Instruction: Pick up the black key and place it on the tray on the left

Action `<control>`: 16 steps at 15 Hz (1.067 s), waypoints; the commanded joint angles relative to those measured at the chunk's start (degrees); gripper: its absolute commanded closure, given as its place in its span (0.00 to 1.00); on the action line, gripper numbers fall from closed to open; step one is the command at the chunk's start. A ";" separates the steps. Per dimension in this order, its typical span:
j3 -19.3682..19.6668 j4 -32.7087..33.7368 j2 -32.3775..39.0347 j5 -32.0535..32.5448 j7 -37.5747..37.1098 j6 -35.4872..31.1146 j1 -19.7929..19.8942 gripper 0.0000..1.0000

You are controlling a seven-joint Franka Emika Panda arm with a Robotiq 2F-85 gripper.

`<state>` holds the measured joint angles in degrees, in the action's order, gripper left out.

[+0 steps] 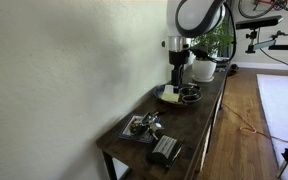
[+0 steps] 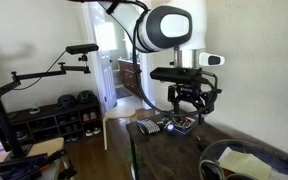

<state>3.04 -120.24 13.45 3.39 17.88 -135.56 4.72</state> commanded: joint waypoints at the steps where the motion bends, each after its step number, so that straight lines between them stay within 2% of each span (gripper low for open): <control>1: -0.89 2.37 3.19 0.89 5.95 -4.23 0.98 0.00; 4: -1.67 3.69 4.96 0.72 10.01 -6.26 1.31 0.00; 5: -1.27 2.78 3.98 0.42 6.96 -4.55 0.84 0.00; 16: -2.48 5.59 7.57 0.36 11.22 -4.98 1.36 0.00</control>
<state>1.93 -116.40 19.09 3.38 27.12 -140.79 4.77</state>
